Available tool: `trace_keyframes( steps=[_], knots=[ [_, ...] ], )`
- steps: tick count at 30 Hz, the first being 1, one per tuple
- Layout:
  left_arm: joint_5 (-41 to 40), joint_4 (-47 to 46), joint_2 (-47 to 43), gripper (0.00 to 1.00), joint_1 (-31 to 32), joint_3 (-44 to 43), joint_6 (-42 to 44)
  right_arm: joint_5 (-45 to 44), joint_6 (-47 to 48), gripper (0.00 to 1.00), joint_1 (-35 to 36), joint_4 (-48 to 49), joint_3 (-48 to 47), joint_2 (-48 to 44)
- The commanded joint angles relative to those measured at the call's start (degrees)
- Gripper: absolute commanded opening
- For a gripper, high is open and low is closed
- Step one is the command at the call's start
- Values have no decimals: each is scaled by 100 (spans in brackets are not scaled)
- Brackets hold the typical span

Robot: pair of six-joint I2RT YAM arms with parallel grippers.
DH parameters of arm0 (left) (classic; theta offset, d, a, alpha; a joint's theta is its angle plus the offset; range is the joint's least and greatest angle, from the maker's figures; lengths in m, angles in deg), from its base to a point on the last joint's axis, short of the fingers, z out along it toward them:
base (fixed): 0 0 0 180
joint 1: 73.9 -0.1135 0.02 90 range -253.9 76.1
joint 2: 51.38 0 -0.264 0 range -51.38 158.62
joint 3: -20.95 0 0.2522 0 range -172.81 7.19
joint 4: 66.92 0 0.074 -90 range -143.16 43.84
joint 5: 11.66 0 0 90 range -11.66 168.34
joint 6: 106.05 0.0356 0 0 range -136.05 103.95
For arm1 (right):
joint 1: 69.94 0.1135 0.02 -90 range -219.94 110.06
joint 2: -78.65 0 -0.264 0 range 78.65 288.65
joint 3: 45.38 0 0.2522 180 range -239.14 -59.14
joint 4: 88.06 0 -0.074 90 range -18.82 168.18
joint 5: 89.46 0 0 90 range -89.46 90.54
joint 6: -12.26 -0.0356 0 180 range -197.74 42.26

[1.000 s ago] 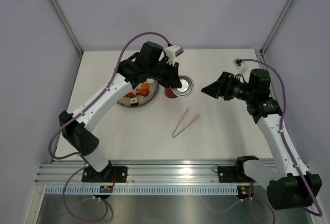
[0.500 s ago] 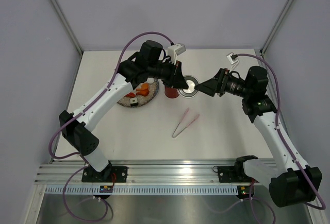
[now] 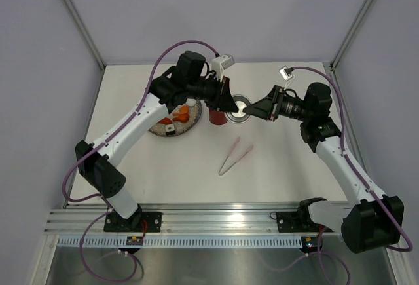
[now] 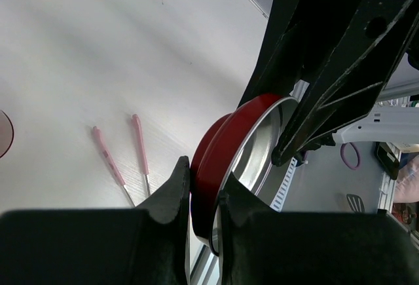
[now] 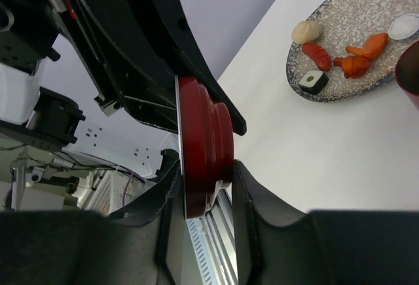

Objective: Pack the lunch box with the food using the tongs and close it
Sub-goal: Place the box lid at the center of the board.

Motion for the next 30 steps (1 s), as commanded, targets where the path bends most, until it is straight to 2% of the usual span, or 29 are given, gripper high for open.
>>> trace_keyframes(
  steps=[1, 4, 6, 7, 8, 11, 13, 14, 19, 26, 29, 30],
  knots=[
    [297, -204, -39, 0, 15, -36, -7, -2, -137, 28, 62, 387, -40, 60],
    [288, -212, -21, 0, 15, -45, -16, -178, 12, 7, 80, 28, -145, 86],
    [271, -213, -4, 10, 15, -53, -8, -266, 144, 3, 115, -140, -189, 69],
    [262, -204, -4, 18, 23, -62, 19, -379, 188, 1, 124, -324, -250, 60],
    [262, -195, -4, 41, 24, -62, 36, -441, 292, 0, 124, -439, -285, 42],
    [236, -195, -47, 74, 23, -45, 72, -898, 600, 0, 124, -1219, -514, 42],
    [201, -160, -56, 83, 15, -62, 89, -1266, 732, 0, 124, -1720, -706, 42],
    [157, -134, -74, 91, 6, -71, 98, -1381, 837, 0, 133, -1862, -760, 68],
    [148, -98, -188, 94, -108, -10, 46, -2857, 1364, 0, 255, -3233, -1384, 182],
    [262, -133, -267, 95, -293, 157, 10, -3570, 1252, 0, 273, -3595, -1499, 262],
    [271, -186, -320, 95, -302, 219, -16, -4070, 1216, 0, 273, -3797, -1516, 375],
    [271, -204, -346, 95, -319, 254, -34, -4481, 1216, 0, 273, -3989, -1534, 402]
  ],
)
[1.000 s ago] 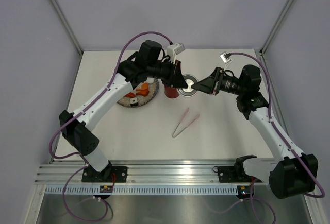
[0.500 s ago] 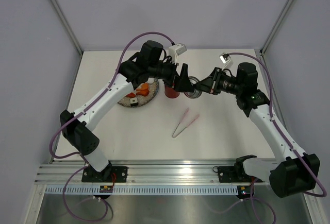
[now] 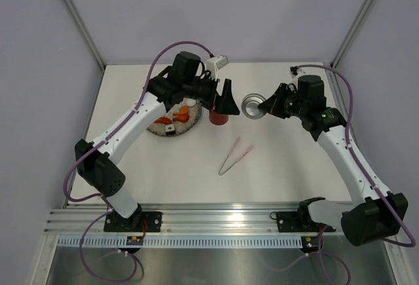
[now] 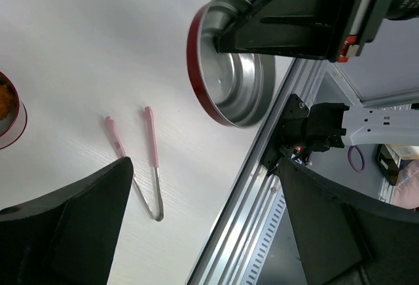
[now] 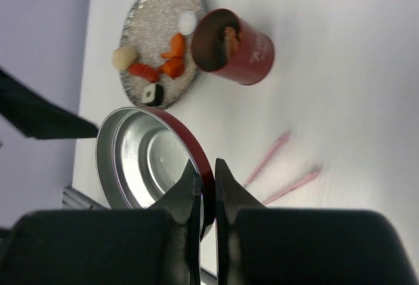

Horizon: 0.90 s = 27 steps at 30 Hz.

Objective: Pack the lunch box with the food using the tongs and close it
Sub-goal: Place the box lid at the center of the board.

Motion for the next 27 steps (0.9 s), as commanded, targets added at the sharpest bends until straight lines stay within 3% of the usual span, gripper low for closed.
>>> trace_keyframes(
  steps=[1, 12, 15, 16, 17, 19, 22, 27],
  knots=[
    [196, -197, -368, 95, -68, 66, -40, -1286, 104, 0, 63, -604, -253, 223],
    [56, -549, -632, 94, -525, 883, -532, -6445, 333, 0, 651, -2969, -886, 1628],
    [-6, -558, -641, 94, -551, 1015, -576, -7895, -78, 0, 1081, -3960, -1184, 2462],
    [-49, -549, -650, 94, -551, 1050, -577, -8246, -594, 0, 1187, -4329, -1289, 2987],
    [-76, -540, -667, 94, -551, 1068, -568, -8842, -947, 0, 1276, -5229, -1543, 3262],
    [-128, -514, -693, 94, -569, 1086, -559, -9285, -2623, 0, 1530, -6435, -1851, 4243],
    [-155, -496, -746, 94, -595, 1112, -550, -9463, -2585, 0, 1820, -6785, -1958, 4976],
    [-225, -408, -869, 94, -631, 1191, -462, -9085, -2805, 0, 2120, -6811, -2160, 5277]
  ],
)
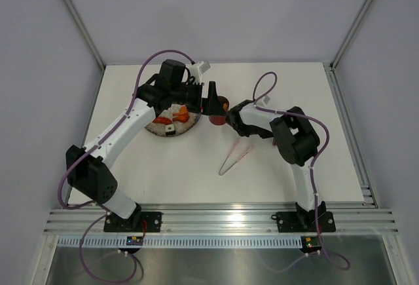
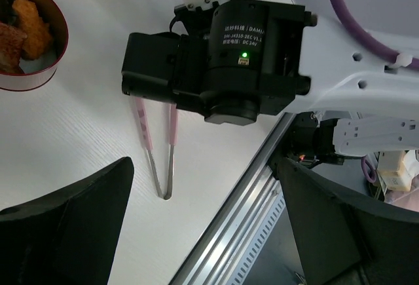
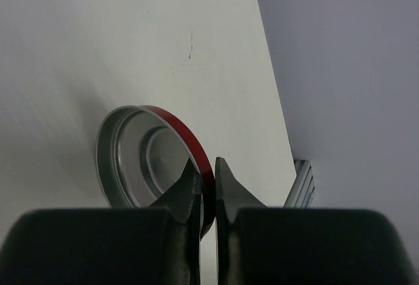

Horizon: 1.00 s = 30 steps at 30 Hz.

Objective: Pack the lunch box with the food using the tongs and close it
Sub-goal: Place the box lid at the center of the board.

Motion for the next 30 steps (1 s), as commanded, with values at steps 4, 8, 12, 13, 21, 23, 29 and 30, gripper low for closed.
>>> trace_keyframes(
  steps=[4, 8, 12, 13, 21, 23, 29, 30],
  knots=[
    [-35, -128, -417, 94, -69, 123, 47, -344, -291, 0, 258, -1808, -552, 109],
    [-9, -155, -435, 94, -78, 184, 47, 42, 289, 3, 320, -1264, -562, 136],
    [0, -172, -487, 94, -86, 255, 73, 464, 1219, 50, 373, -551, -448, 75],
    [0, -155, -496, 94, -78, 255, 82, 544, 1309, 56, 381, -428, -421, 66],
    [35, -155, -505, 94, -87, 255, 91, 1027, 1722, 62, 417, 153, -368, -30],
    [44, -155, -505, 94, -87, 255, 91, 1194, 1811, 62, 408, 364, -316, -110],
    [141, -190, -470, 94, -95, 246, 65, 1545, 1987, 63, 417, 715, -254, -584],
    [141, -199, -453, 94, -87, 263, 65, 1659, 2152, 63, 408, 838, -211, -881]
  ],
)
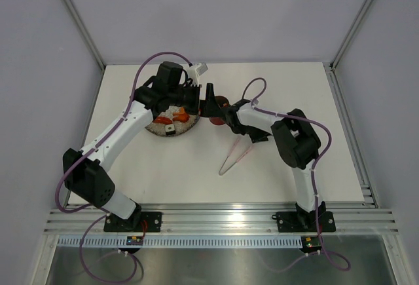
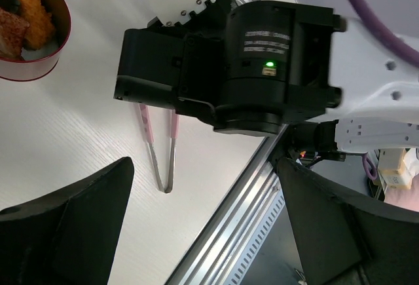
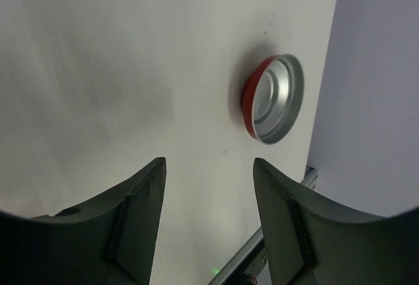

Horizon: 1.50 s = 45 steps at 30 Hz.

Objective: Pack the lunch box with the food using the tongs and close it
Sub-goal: Place the box lid at the center of the board, then pick up the box lid from the center of the board.

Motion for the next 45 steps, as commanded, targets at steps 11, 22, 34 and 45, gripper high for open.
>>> trace_keyframes(
  steps=[11, 22, 34, 45],
  knots=[
    [130, -210, -267, 94, -36, 100, 69, 2446, 845, 65, -1335, 1843, 1260, -2942],
    [200, -263, -319, 94, -28, 258, 60, 3775, 986, 62, -2689, 2634, 2113, -2899],
    [253, -341, -372, 94, -28, 364, 17, 3793, 845, 57, -3253, 3003, 2245, -2398],
    [253, -359, -399, 94, -28, 504, 43, 3968, 714, 18, -3323, 3338, 2482, -2362]
  ],
)
